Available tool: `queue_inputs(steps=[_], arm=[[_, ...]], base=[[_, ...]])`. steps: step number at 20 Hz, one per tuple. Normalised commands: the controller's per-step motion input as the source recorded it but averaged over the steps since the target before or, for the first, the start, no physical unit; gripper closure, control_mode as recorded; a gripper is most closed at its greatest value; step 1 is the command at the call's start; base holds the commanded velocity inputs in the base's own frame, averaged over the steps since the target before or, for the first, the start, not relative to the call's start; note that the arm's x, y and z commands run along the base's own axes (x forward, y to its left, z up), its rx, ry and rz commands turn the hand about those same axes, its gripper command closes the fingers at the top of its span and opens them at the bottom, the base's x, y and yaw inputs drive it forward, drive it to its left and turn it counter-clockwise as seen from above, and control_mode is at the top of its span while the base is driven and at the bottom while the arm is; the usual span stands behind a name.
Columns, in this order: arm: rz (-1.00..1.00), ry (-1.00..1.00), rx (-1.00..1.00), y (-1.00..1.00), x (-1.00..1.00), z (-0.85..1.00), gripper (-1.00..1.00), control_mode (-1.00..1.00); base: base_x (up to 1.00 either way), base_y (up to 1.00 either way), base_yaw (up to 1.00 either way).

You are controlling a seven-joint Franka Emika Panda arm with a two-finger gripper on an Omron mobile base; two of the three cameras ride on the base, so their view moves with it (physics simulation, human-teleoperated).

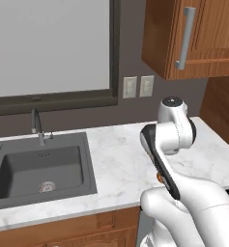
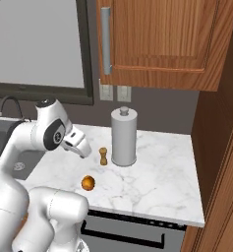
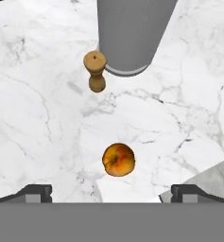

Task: There are various items on the counter. Only move the condiments/shakers into the cabinet.

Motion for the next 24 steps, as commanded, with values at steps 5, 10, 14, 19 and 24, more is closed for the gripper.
queue_inputs(steps=[5, 10, 14, 19, 24], arm=[[-0.18, -0.04, 0.00, -0.27, 0.10, -0.01, -1.00, -1.00], [-0.12, 0.00, 0.00, -0.05, 0.19, -0.05, -1.00, -1.00], [-0.08, 0.00, 0.00, 0.00, 0.40, -0.04, -1.00, -1.00], [-0.08, 0.00, 0.00, 0.00, 0.43, -0.11, -1.00, -1.00], [-0.06, 0.04, -0.02, 0.00, 0.34, -0.32, -1.00, -1.00]], base=[[0.00, 0.00, 0.00], [0.00, 0.00, 0.00], [0.00, 0.00, 0.00], [0.00, 0.00, 0.00], [0.00, 0.00, 0.00]])
